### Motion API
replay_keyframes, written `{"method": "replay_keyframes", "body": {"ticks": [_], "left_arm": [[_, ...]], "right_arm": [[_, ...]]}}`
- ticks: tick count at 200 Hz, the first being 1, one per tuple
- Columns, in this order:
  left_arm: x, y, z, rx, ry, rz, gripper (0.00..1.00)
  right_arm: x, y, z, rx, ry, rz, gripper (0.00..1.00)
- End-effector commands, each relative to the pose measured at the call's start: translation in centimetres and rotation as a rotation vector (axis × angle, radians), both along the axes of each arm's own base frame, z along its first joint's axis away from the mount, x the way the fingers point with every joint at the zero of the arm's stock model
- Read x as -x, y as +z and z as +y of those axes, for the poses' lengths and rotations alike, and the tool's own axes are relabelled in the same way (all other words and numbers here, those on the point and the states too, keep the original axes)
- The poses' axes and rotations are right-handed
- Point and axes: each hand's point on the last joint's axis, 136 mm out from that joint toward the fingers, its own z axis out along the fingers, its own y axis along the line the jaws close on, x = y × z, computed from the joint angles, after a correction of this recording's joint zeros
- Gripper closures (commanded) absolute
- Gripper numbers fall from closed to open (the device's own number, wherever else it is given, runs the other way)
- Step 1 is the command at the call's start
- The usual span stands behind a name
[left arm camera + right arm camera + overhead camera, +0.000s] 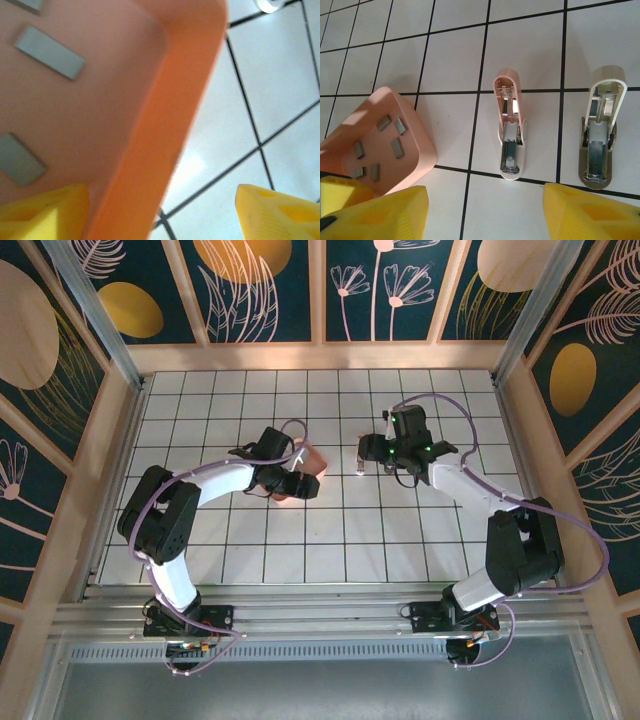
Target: Load the staples into the stapler
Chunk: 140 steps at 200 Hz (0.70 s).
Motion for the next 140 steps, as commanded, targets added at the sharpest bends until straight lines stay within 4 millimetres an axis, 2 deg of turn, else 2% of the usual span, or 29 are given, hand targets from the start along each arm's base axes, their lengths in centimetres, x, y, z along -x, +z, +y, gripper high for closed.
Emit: {"method": "replay_keyframes", "body": {"ticks": [1,29,47,75,77,82,104,123,125,129,140], "left_arm": [[1.8,1.2,-1.5,0.066,-0.040,0.039,0.24],[2.7,1.4,-2.7,0.103,-0.062,0.059,0.25],[2.8,2.2,-3.4,0.128,-0.074,0.051,0.25],[1.8,4.4,-3.6,0.166,-0.045,-0.021,0.22],[1.7,5.3,-3.6,0.177,-0.042,-0.044,0.21],[1.4,6.0,-3.5,0.182,-0.032,-0.066,0.20],[-0.2,7.4,-1.7,0.190,0.052,-0.130,0.17],[-2.2,8.3,1.3,0.211,0.169,-0.172,0.16],[-2.5,8.6,1.6,0.215,0.181,-0.182,0.16],[-2.5,8.0,2.5,0.207,0.205,-0.178,0.16],[-3.3,8.2,4.5,0.205,0.261,-0.206,0.15]], "right_arm": [[-0.4,0.7,1.0,-0.005,0.024,-0.015,0.38],[-0.3,0.6,1.5,0.012,0.050,-0.004,0.39],[0.0,0.7,2.1,0.020,0.092,0.001,0.39],[0.4,1.3,3.8,0.051,0.179,-0.011,0.39],[0.4,1.3,3.9,0.057,0.188,-0.013,0.39],[0.5,1.4,4.3,0.065,0.209,-0.018,0.39],[0.8,1.6,6.1,0.106,0.299,-0.031,0.40],[0.6,1.3,7.4,0.136,0.359,-0.025,0.41],[0.9,1.3,8.0,0.139,0.377,-0.024,0.41],[1.1,1.3,8.6,0.143,0.396,-0.024,0.41],[1.2,0.9,9.7,0.160,0.437,-0.015,0.41]]}}
